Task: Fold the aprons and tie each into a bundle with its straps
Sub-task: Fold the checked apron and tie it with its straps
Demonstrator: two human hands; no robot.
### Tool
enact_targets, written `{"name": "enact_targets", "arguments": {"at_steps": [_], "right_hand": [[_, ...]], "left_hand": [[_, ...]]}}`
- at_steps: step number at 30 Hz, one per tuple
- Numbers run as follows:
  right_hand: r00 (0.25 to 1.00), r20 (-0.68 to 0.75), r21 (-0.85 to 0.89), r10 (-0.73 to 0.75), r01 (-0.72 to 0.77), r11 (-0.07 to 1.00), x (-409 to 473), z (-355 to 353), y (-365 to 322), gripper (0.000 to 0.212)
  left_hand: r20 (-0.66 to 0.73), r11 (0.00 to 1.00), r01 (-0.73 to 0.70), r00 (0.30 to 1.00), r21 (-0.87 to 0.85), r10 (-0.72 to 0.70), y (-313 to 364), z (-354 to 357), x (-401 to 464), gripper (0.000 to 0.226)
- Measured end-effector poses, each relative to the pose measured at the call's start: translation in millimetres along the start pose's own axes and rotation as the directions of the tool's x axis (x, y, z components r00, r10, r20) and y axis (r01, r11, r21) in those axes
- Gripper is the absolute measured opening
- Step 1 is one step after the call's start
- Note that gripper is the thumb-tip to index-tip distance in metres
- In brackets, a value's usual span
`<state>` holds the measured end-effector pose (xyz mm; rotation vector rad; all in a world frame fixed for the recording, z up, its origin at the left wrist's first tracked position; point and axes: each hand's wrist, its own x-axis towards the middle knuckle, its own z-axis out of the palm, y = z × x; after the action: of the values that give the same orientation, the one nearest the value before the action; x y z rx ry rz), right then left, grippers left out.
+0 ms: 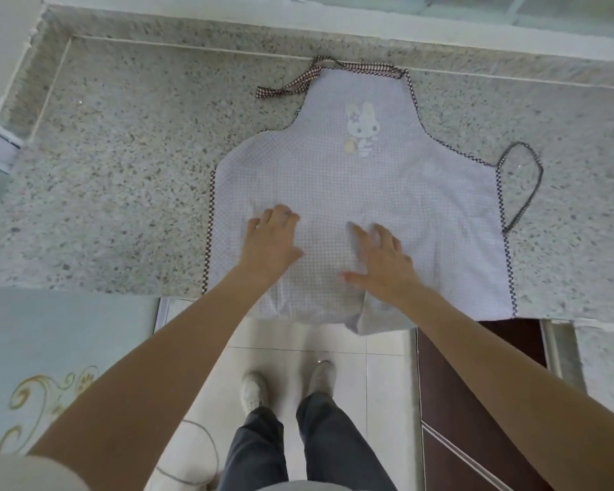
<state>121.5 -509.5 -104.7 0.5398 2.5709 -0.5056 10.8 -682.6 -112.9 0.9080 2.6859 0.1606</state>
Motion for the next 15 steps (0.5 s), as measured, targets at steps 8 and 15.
{"name": "enact_targets", "arguments": {"at_steps": [8, 15], "right_hand": [[0.968, 0.191, -0.058, 0.165, -0.156, 0.986, -8.1, 32.7, -22.6, 0.13], [0.98, 0.088, -0.147, 0.177, -0.163, 0.976, -19.9, 37.2, -57.0, 0.126]], "left_hand": [[0.213, 0.725, 0.633, 0.774, -0.273, -0.596, -65.0, 1.2, -43.1, 0.09], [0.249, 0.619, 0.299, 0.954, -0.726, -0.169, -97.0, -2.1, -59.1, 0.033]]}}
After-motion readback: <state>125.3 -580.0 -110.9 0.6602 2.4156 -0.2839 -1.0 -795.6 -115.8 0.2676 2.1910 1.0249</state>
